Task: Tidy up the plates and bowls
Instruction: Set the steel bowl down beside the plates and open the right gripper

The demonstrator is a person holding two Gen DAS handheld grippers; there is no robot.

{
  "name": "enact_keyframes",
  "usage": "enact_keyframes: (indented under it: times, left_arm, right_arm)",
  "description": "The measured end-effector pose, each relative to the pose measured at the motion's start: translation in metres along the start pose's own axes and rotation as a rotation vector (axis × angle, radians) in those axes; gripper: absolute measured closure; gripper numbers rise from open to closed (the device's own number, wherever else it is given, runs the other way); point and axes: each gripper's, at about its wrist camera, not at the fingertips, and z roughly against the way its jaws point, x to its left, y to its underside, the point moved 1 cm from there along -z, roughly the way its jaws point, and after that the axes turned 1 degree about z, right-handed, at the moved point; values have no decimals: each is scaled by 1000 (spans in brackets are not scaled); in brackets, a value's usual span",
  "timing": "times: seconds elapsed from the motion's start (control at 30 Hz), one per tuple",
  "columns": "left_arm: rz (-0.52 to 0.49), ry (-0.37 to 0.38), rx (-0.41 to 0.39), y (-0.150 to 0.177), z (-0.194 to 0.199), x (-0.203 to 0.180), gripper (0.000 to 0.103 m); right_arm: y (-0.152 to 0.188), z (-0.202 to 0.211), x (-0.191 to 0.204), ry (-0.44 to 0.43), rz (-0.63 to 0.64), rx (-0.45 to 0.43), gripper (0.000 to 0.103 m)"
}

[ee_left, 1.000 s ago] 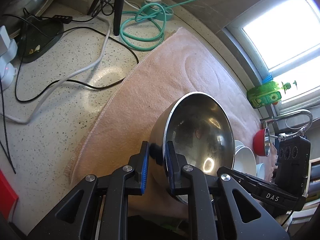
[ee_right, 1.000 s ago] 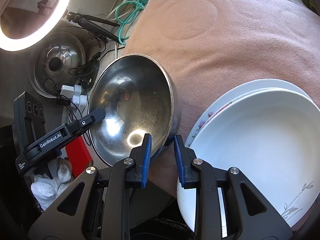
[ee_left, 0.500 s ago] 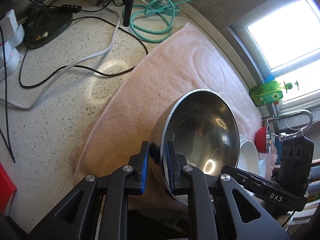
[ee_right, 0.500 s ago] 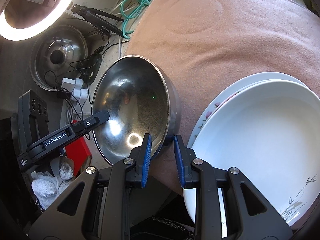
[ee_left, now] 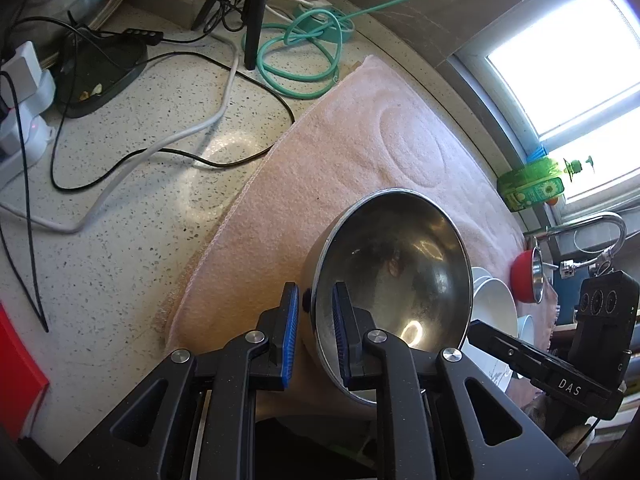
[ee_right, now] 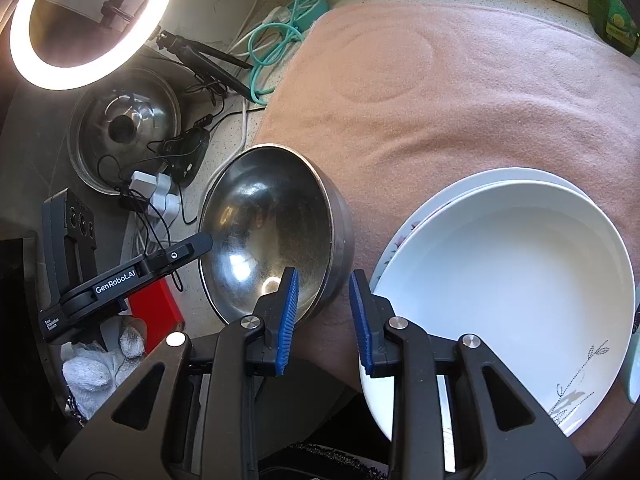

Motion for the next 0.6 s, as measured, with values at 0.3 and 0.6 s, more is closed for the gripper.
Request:
enact_keyframes:
  times: [0.3,0.6]
  left_arm:
    - [-41,1,-45,-3,15,-19,81]
    - [-51,-32,-100,3,30,-31,73]
  right_arm:
    - [11,45,0,30,38,-120,42]
    - [25,95,-18,15,4,-222,36]
